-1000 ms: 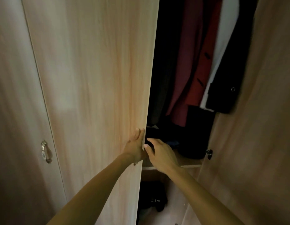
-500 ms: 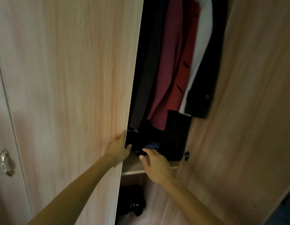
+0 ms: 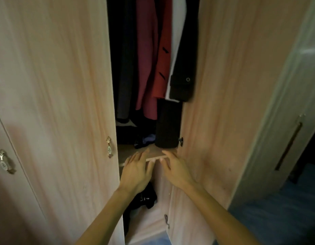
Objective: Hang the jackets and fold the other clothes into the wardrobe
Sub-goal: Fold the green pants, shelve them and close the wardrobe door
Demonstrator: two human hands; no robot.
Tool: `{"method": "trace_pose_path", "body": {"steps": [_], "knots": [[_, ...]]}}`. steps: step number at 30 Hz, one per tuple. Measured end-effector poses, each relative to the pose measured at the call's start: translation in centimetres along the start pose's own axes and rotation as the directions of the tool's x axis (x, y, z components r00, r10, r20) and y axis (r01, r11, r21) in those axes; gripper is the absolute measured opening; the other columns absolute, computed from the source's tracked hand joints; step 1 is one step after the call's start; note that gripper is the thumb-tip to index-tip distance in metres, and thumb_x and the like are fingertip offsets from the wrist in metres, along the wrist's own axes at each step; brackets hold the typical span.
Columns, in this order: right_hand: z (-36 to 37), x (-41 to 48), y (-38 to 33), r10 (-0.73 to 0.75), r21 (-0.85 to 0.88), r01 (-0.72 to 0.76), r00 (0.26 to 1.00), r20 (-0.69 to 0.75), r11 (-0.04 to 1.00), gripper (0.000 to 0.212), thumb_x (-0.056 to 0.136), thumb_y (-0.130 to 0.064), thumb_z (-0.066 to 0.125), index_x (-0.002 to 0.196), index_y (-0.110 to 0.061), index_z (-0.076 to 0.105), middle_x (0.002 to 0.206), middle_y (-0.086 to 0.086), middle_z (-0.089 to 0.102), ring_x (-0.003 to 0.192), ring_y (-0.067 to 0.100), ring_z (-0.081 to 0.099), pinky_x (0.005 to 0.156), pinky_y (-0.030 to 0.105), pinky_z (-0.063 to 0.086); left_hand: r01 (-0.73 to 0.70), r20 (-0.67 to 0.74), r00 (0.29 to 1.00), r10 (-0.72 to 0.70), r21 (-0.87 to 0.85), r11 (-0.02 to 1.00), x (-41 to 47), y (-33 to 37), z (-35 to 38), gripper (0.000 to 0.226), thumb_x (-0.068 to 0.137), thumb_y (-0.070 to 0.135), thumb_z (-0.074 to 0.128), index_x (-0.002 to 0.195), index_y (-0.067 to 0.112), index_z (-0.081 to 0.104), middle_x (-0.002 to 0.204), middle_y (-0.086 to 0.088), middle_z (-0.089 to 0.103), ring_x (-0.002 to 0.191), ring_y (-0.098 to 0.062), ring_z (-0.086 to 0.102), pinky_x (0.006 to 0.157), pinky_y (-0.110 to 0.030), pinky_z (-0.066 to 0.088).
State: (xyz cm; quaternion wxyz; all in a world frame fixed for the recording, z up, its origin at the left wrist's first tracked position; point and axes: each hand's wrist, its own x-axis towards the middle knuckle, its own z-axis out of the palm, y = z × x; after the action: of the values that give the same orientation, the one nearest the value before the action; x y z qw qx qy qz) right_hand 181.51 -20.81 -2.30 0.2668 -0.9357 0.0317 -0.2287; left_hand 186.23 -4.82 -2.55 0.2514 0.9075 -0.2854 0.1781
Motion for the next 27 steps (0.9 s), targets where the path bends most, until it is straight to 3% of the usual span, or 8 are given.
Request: {"method": "trace_pose_path", "body": {"steps": [3,6,10,13,16,22,25,27], "knots": [[-3.2,-3.8,2.5,0.016,0.015,-0.016,1.0,-0.019,1.0,0.047,0.092,-0.045,0.036,0.129,-0.021,0.053,0.122,0.006,0.061,0.104,0.022,0.061,0.089,0.038,0.05,0.038,-0.006,0.999,-0.039,-0.16,0.986,-2.1,5.7,0.6,0.056,0.096,0.051,0.025,0.132,0.016,0.05,0.125,-0.007,0.06,0.114,-0.026,0.055,0.095,-0.032,0.04],[-6.8,-7.9,5.5,0.064,0.043,-0.063,0.997,-0.039,0.997,0.039,0.096,-0.038,0.042,0.13,-0.02,0.051,0.125,0.006,0.06,0.105,0.022,0.061,0.089,0.038,0.05,0.06,0.037,0.998,-0.05,-0.356,0.933,-3.4,11.7,2.1,0.047,0.098,0.048,0.029,0.13,0.022,0.051,0.131,0.0,0.056,0.12,-0.02,0.05,0.091,-0.021,0.033],[-11.7,-12.2,9.8,0.122,0.03,-0.12,0.988,-0.095,0.992,0.036,0.099,-0.031,0.043,0.132,-0.017,0.051,0.131,0.007,0.057,0.112,0.021,0.057,0.092,0.027,0.045,0.0,0.099,0.994,0.043,-0.401,0.916,-3.7,18.2,5.0,0.059,0.094,0.061,0.023,0.134,0.026,0.047,0.134,0.004,0.054,0.119,-0.015,0.051,0.097,-0.027,0.04],[-15.4,-13.4,12.4,0.196,0.062,-0.189,0.971,-0.133,0.98,0.037,0.1,-0.033,0.04,0.132,-0.016,0.052,0.125,0.006,0.061,0.104,0.017,0.061,0.08,0.019,0.042,0.015,0.125,0.991,0.036,-0.389,0.921,-3.1,22.7,6.1,0.069,0.09,0.066,0.021,0.137,0.022,0.045,0.139,-0.001,0.05,0.124,-0.019,0.049,0.103,-0.034,0.04],[-18.1,-12.2,14.5,0.25,0.056,-0.244,0.951,-0.18,0.968,0.044,0.099,-0.037,0.041,0.138,-0.015,0.044,0.117,0.007,0.065,0.097,0.018,0.063,0.08,0.026,0.046,-0.013,0.128,0.99,0.061,-0.346,0.938,-1.9,25.8,6.5,0.058,0.096,0.055,0.029,0.14,0.019,0.041,0.142,-0.003,0.046,0.128,-0.019,0.043,0.104,-0.028,0.032],[-20.0,-6.6,16.0,0.306,0.13,-0.29,0.944,-0.121,0.948,0.061,0.098,-0.047,0.037,0.146,-0.011,0.027,0.139,0.013,0.047,0.122,0.028,0.05,0.1,0.038,0.04,-0.029,0.106,0.993,0.059,-0.265,0.964,1.5,27.8,7.2,0.06,0.095,0.057,0.027,0.139,0.019,0.043,0.14,-0.003,0.049,0.127,-0.018,0.046,0.103,-0.031,0.036],[-19.6,-4.3,15.9,0.303,0.088,-0.295,0.948,-0.095,0.951,0.049,0.095,-0.053,0.036,0.124,-0.015,0.046,0.113,0.006,0.06,0.098,0.024,0.06,0.087,0.042,0.051,-0.03,0.091,0.994,0.055,-0.262,0.965,2.4,27.5,7.3,0.061,0.094,0.06,0.024,0.139,0.024,0.042,0.139,0.0,0.049,0.125,-0.018,0.048,0.102,-0.037,0.04],[-19.1,-3.7,15.6,0.324,0.109,-0.313,0.941,-0.097,0.943,0.038,0.093,-0.054,0.039,0.101,-0.019,0.047,0.086,-0.002,0.059,0.074,0.016,0.058,0.069,0.039,0.053,-0.024,0.088,0.995,0.05,-0.278,0.96,2.6,26.7,7.1,0.059,0.094,0.061,0.025,0.137,0.026,0.043,0.136,0.002,0.051,0.121,-0.017,0.051,0.099,-0.039,0.044]]}}
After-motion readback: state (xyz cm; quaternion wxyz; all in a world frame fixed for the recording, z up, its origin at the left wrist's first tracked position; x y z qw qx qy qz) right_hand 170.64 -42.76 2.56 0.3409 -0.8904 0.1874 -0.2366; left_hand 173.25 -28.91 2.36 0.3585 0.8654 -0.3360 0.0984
